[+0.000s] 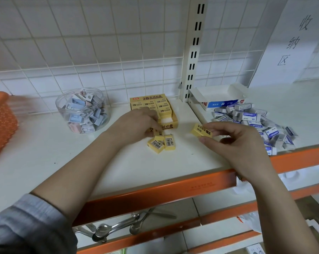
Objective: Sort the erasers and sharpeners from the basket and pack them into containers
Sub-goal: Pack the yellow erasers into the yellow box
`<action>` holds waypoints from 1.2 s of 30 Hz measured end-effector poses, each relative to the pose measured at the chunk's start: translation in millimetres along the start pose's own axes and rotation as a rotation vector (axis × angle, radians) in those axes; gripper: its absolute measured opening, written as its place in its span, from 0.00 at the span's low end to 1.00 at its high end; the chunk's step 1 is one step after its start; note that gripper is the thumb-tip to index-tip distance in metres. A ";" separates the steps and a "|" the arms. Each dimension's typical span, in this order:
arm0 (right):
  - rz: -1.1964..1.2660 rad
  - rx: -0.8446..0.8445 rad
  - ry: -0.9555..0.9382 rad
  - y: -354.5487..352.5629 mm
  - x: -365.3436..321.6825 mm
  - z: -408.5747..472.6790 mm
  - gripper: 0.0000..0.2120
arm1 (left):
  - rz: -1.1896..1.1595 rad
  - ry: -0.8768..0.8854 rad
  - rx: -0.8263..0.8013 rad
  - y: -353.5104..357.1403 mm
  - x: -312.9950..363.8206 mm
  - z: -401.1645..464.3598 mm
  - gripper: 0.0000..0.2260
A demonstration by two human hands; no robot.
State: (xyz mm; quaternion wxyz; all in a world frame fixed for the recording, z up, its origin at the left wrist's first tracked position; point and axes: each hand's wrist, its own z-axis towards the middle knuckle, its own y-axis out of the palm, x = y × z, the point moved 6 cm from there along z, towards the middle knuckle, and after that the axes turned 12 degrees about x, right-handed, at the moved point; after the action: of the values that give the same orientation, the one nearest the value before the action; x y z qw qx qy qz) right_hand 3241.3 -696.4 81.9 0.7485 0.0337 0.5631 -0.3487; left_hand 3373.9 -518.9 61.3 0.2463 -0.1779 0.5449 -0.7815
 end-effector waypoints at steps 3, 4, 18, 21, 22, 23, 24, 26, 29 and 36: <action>0.002 0.004 -0.005 -1.5 -0.3 -0.5 0.12 | -0.001 0.112 0.076 -1.3 2.4 0.3 0.13; 0.002 0.004 -0.007 -2.1 -0.6 -0.5 0.12 | 0.000 0.141 0.108 -1.6 2.9 -0.8 0.12; 0.038 0.007 -0.099 3.7 -19.5 26.9 0.15 | -0.160 -0.180 0.480 -55.0 5.5 -42.6 0.12; 0.017 -0.017 -0.106 14.0 -24.3 34.2 0.18 | -0.426 -0.410 0.496 -56.3 10.4 -63.1 0.11; -0.002 -0.034 -0.102 18.4 -25.2 35.4 0.19 | -0.540 -0.458 0.518 -55.8 14.3 -68.7 0.09; -0.010 -0.051 -0.098 24.2 -26.2 35.9 0.19 | -0.633 -0.498 0.550 -55.7 17.7 -74.4 0.07; -0.003 -0.059 -0.095 26.9 -27.3 35.7 0.18 | -0.704 -0.529 0.574 -54.8 21.5 -76.7 0.04; 0.050 -0.099 -0.088 35.7 -31.1 32.9 0.16 | -0.783 -0.583 0.601 -52.0 26.1 -82.6 0.05; 0.176 -0.166 0.053 48.4 -27.8 28.7 0.12 | -0.849 -0.646 0.617 -49.1 30.0 -89.7 0.07; 0.462 -0.220 0.338 62.9 -18.8 22.7 0.10 | -0.658 -0.704 0.656 -57.7 28.7 -106.5 0.18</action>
State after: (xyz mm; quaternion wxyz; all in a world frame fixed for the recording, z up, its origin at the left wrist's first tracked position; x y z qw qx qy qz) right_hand 3292.9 -649.9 84.9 0.7027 0.1370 0.6915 -0.0958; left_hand 3281.3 -437.7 79.3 0.1992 -0.5014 0.0756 -0.8386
